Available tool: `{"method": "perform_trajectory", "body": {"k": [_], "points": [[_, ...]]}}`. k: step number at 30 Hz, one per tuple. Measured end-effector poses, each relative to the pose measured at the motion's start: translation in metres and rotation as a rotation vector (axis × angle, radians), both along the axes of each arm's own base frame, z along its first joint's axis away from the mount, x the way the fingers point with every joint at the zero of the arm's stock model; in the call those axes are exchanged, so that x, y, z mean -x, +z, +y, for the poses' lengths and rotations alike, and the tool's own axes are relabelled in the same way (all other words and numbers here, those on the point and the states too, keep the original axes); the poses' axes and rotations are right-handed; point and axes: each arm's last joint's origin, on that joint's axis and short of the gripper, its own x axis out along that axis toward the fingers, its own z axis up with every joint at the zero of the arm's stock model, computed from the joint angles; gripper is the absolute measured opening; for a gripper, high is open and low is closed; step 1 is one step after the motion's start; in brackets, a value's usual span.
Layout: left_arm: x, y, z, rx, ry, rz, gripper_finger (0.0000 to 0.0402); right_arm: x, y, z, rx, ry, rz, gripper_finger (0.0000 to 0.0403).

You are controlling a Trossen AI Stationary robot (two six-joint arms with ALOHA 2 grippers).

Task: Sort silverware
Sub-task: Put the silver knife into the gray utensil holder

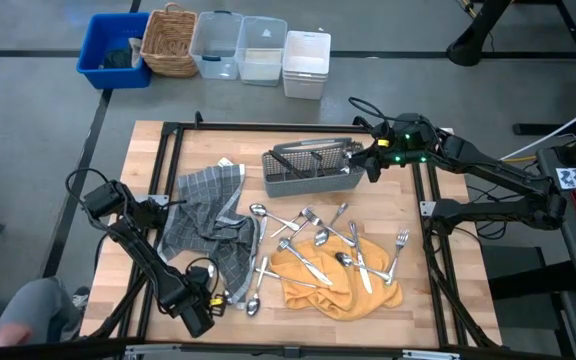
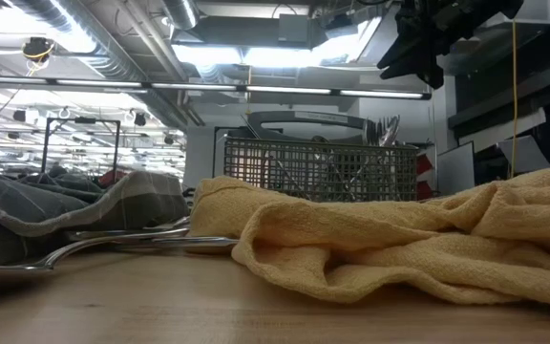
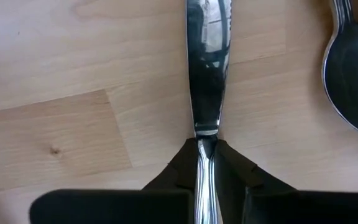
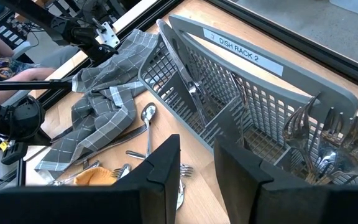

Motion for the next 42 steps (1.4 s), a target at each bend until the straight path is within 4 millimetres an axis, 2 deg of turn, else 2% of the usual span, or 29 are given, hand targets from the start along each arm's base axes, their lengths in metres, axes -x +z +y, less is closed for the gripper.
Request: {"method": "perform_trajectory", "body": {"k": [11,21,30,38,42], "points": [[0.001,0.002,0.000,0.007,0.017,-0.003,0.0027,0.000,0.000,0.000,0.000,0.000,0.000,0.0101],[0.002,0.017,0.002,0.038,0.020,-0.038,0.0027,0.000,0.000,0.000,0.000,0.000,0.000,0.0101],[0.000,0.017,0.001,0.038,-0.075,-0.060,0.0031,0.000,0.000,0.000,-0.005,0.008,-0.002,0.0101],[0.001,0.017,0.005,0.007,-0.108,-0.038,0.0095,0.000,0.000,0.000,-0.005,0.008,-0.002,0.0101],[0.001,0.017,0.005,0.006,-0.110,-0.040,0.0113,0.000,0.000,0.000,-0.005,0.008,-0.002,0.0101]]}}
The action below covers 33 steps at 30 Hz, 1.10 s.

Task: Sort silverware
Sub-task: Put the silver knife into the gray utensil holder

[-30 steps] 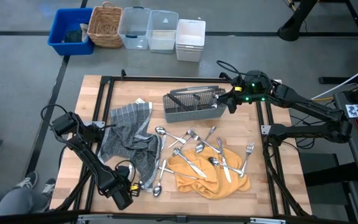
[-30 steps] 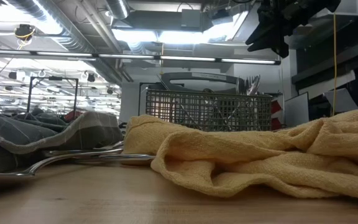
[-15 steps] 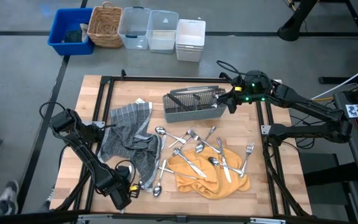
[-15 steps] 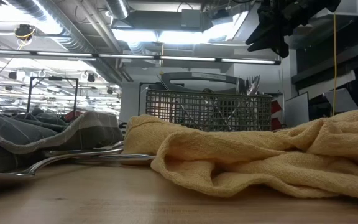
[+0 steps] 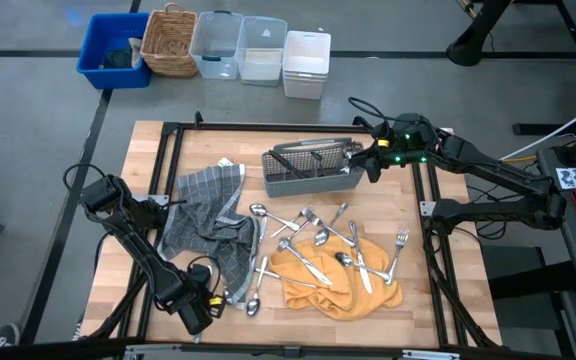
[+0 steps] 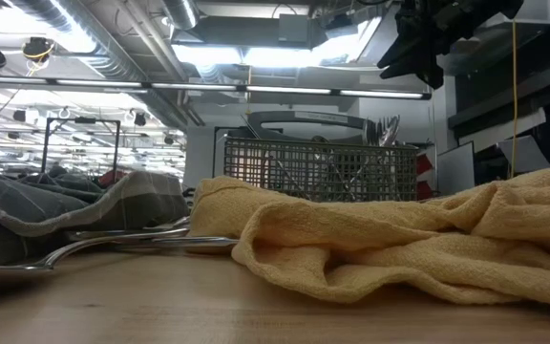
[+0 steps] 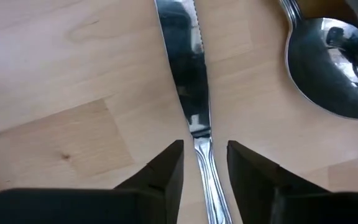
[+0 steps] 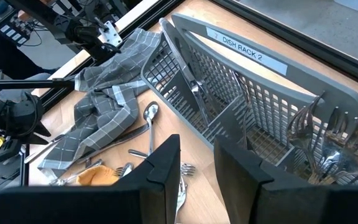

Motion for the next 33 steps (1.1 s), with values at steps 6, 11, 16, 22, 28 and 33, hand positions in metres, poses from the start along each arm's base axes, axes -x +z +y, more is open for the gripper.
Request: {"method": "perform_trajectory", "body": {"k": [6,11,16,22,28,33], "points": [[-0.002,-0.005,-0.002,-0.004,-0.010,0.001,0.0115,0.000,0.000,0.000,0.000,0.000,0.000,0.0101],[-0.004,-0.013,-0.005,-0.004,-0.020,0.000,0.0115,0.000,0.000,0.000,0.000,0.000,0.000,0.0101],[-0.005,-0.017,-0.006,-0.011,0.002,0.013,0.0115,0.000,0.000,0.000,0.000,0.000,0.000,0.0101],[-0.005,-0.021,-0.007,0.002,-0.005,0.054,0.0110,0.000,0.000,0.000,0.000,0.000,0.000,0.0101],[-0.004,-0.022,-0.006,0.000,-0.007,0.064,0.0052,0.000,0.000,0.000,0.000,0.000,0.000,0.0101],[-0.004,-0.022,-0.007,0.001,-0.007,0.065,0.0021,0.000,0.000,0.000,0.000,0.000,0.000,0.0101]]}}
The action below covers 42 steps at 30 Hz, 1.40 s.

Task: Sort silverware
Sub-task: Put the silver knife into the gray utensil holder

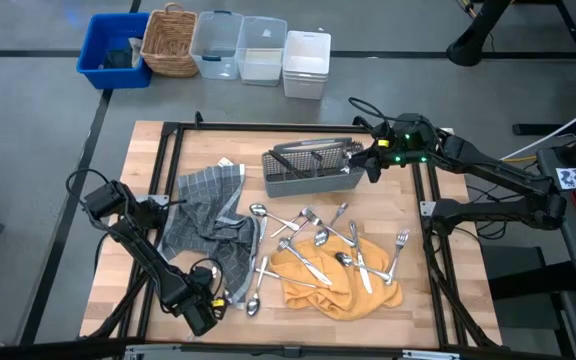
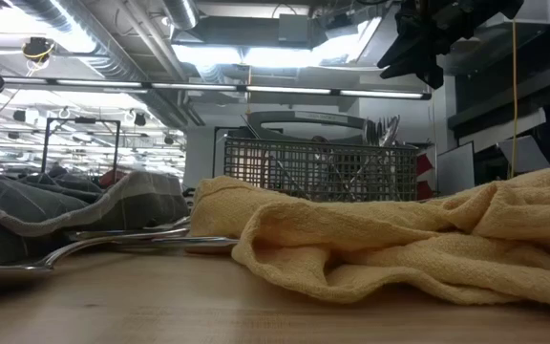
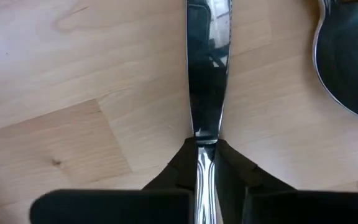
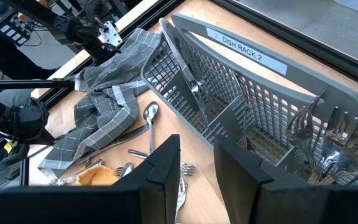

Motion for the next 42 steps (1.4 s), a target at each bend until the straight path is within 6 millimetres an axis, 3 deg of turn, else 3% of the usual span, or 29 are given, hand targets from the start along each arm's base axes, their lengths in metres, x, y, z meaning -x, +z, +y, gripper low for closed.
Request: {"method": "perform_trajectory", "body": {"k": [9,32,42], "points": [[0.001,0.005,0.001,0.018,0.000,-0.014,0.0039,0.000,0.000,0.000,0.000,0.000,0.000,0.0101],[0.001,0.014,0.000,0.054,-0.025,-0.039,0.0005,0.000,0.000,0.000,0.000,0.000,0.000,0.0101],[0.002,0.014,0.002,0.034,-0.081,-0.032,0.0088,0.000,0.000,0.000,0.000,0.000,0.000,0.0101]]}}
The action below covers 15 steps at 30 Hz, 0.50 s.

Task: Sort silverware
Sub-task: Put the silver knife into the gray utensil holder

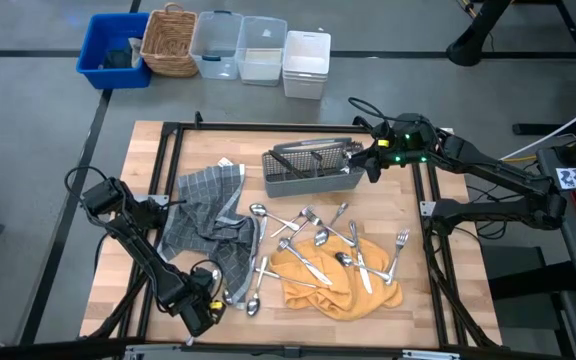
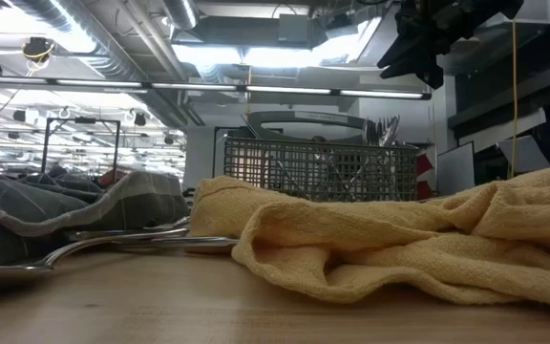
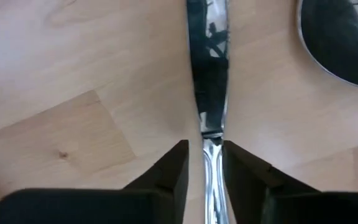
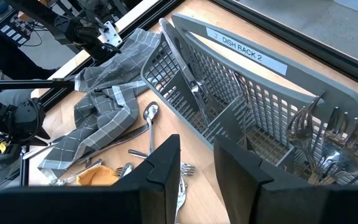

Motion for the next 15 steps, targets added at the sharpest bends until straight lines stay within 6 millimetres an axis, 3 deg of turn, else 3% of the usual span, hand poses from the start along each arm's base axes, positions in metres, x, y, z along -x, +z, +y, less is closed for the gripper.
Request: {"method": "perform_trajectory", "body": {"k": [5,15], "points": [[-0.0014,0.0003,-0.0013,0.007,-0.025,-0.024,0.0111,0.0000,0.0000,0.0000,0.000,0.000,0.000,0.0101],[-0.0023,-0.0085,-0.0023,-0.020,-0.047,-0.007,0.0113,0.0000,0.0000,0.0000,0.000,0.000,0.000,0.0101]]}}
